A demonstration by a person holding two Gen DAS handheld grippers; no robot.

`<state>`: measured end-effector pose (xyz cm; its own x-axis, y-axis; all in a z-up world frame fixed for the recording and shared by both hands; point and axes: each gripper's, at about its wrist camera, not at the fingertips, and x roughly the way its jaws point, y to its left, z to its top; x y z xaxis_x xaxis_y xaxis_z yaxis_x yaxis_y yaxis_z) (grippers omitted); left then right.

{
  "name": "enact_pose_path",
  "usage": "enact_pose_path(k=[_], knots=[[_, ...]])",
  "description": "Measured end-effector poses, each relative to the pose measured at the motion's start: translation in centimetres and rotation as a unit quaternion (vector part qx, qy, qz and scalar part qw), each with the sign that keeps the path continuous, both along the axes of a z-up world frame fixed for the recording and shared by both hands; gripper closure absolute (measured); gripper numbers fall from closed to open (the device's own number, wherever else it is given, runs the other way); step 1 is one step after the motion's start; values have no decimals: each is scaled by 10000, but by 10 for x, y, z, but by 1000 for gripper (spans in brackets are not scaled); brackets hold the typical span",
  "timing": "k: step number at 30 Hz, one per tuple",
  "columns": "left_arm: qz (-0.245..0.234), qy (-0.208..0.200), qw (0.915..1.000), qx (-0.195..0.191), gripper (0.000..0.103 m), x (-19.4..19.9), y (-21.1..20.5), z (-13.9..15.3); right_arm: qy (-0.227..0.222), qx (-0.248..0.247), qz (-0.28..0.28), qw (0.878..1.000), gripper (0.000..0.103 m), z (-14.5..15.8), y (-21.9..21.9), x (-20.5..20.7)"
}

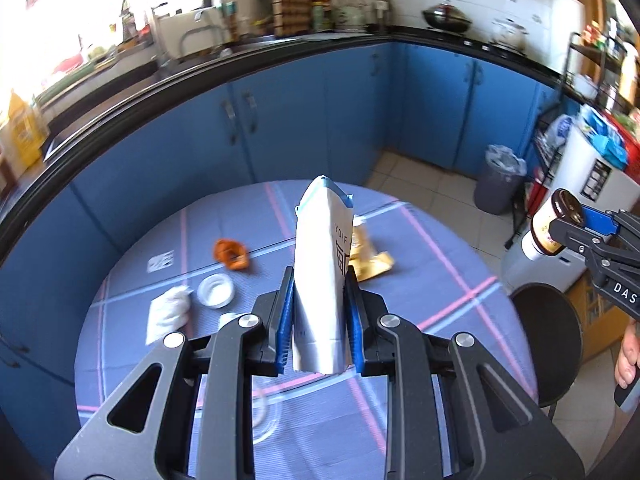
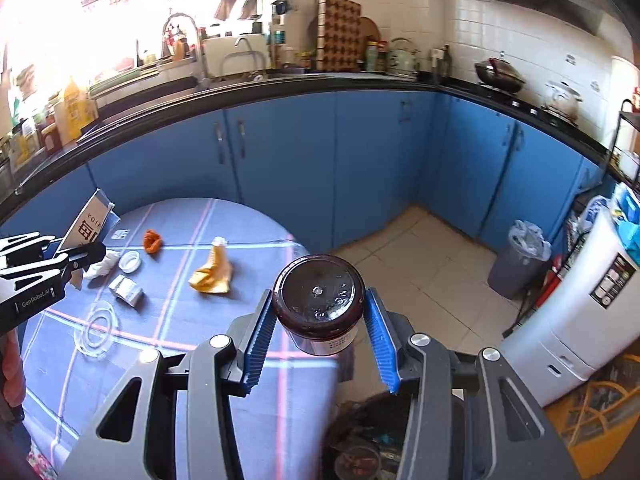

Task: Collect trash
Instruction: 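Carry the carton and jar over the black bin and open both tools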

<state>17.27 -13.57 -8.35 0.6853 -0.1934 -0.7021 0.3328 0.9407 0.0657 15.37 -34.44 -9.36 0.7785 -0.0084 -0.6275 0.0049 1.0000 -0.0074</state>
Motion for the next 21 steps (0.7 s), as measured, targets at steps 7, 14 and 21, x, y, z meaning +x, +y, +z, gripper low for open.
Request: enact_pose_path(k=[7,14,21], knots=[[-420,23,9991,97,79,-8,-47,0,-18,-150,-270,9995,59,3,-38,-24],[-725,29,9972,167,79,-15,-85,0,31,-281,-500,9983,59,2,-72,-47],[-934,52,9953,241,79,-20,-109,-1,168,-462,-551,9973,59,-6,-91,-67]])
